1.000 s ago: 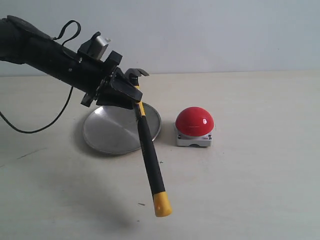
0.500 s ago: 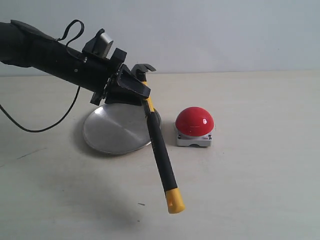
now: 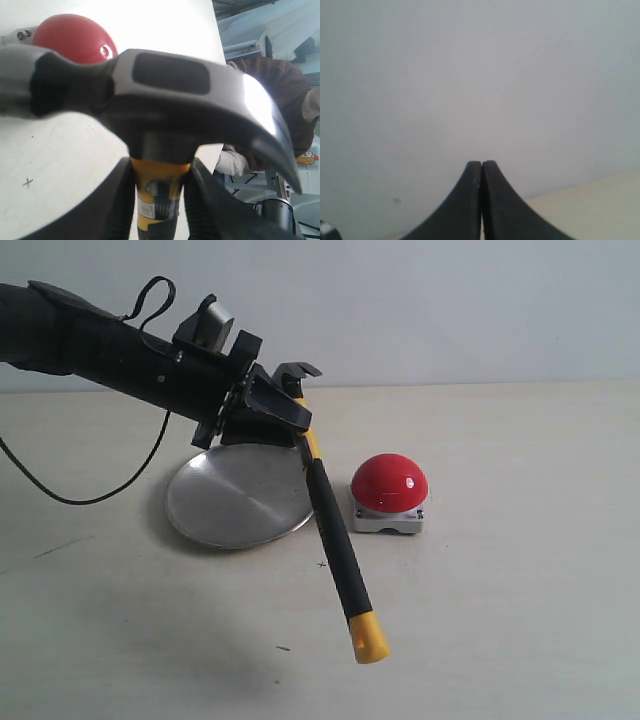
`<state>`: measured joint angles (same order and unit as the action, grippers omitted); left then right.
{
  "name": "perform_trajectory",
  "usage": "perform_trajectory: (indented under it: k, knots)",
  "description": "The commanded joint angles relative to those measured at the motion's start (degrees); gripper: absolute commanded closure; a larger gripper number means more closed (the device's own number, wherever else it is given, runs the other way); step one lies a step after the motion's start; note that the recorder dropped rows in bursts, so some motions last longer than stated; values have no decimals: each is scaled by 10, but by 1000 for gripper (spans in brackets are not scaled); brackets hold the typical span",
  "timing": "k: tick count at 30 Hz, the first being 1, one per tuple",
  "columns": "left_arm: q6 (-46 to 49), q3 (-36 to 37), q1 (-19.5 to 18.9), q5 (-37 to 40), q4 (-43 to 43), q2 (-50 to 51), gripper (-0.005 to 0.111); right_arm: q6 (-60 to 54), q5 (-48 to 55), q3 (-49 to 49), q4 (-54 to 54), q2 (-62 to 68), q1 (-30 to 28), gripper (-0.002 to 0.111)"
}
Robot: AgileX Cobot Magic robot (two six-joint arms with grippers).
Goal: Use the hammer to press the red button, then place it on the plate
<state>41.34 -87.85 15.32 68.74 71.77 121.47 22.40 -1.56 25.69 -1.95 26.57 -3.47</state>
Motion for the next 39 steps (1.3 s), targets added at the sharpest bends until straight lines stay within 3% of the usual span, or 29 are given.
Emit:
perform_trajectory:
  k: [1,3,5,6,8,9,11,17,21,26,39]
  knots:
    - [2,-1,2,12,43,-16,107,-131,211,124,6,136,-2,108]
    - [2,-1,2,12,44,-16,107,-259,315,180,-60,211,-2,108]
    - [2,-1,2,12,45,-16,107,-441,458,254,-224,310,-2,105]
    - [2,-1,2,12,45,-16,107,-485,493,269,-277,340,-2,100]
    - [2,-1,2,12,47,-16,107,-563,544,280,-377,412,20,79]
    - [2,-1,2,12,50,-16,107,-572,533,278,-381,454,55,65]
    - [2,-1,2,12,51,-16,107,-569,507,278,-381,503,102,56]
    - [3,-1,2,12,52,-16,107,-546,440,275,-380,582,208,48]
    - [3,-1,2,12,52,-16,107,-538,306,218,-381,583,262,48]
    - [3,-1,2,12,52,-16,107,-538,258,181,-383,584,268,40]
    - [8,-1,2,12,55,-16,107,-598,238,175,-471,648,268,40]
